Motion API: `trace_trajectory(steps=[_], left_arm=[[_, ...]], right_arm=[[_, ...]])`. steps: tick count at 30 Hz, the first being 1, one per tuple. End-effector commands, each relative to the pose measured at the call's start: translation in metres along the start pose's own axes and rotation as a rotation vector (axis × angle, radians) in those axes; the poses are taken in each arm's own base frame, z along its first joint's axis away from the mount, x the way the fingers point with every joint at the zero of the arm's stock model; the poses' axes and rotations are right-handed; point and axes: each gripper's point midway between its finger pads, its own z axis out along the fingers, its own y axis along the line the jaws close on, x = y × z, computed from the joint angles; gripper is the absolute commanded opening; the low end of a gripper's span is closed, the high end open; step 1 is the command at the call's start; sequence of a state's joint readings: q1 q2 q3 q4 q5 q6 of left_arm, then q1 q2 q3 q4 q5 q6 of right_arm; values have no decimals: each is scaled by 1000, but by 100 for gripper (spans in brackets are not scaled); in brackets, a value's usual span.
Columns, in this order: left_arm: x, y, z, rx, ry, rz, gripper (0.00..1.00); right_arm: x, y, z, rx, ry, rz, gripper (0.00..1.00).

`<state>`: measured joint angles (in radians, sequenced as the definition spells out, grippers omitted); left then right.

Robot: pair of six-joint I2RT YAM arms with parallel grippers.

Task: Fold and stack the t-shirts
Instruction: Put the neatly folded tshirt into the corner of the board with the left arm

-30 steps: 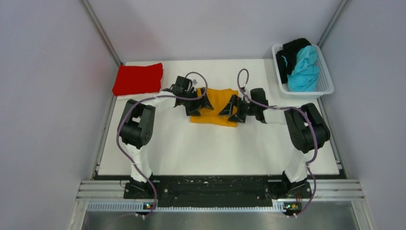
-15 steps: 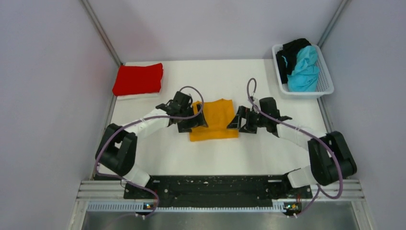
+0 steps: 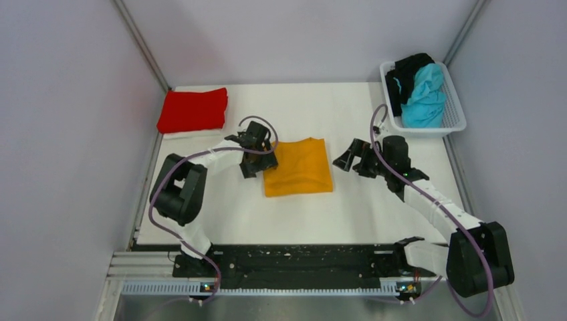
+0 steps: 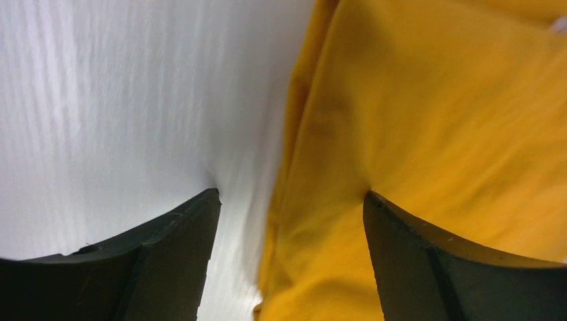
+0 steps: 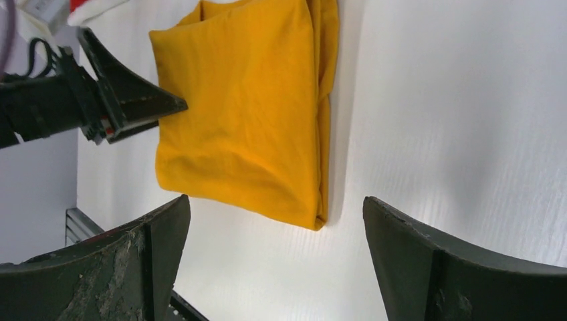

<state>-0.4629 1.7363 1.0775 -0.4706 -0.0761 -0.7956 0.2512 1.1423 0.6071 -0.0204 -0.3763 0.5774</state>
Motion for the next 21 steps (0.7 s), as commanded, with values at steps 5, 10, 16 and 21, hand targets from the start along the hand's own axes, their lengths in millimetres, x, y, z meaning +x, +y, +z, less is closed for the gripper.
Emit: trace_trajectory(steps=[5, 10, 16, 21], left_arm=[[-4, -10, 36, -49, 32, 21, 58], [4, -12, 55, -161, 49, 91, 28], [-28, 2, 52, -368, -41, 143, 0], [-106, 0, 9, -500, -302, 266, 0]], right_arm=[[-1, -16, -11, 84, -48, -28, 99], [-5, -21, -11, 111, -70, -41, 99], [-9, -26, -6, 133, -63, -57, 99], [-22, -32, -9, 177, -113, -98, 99]])
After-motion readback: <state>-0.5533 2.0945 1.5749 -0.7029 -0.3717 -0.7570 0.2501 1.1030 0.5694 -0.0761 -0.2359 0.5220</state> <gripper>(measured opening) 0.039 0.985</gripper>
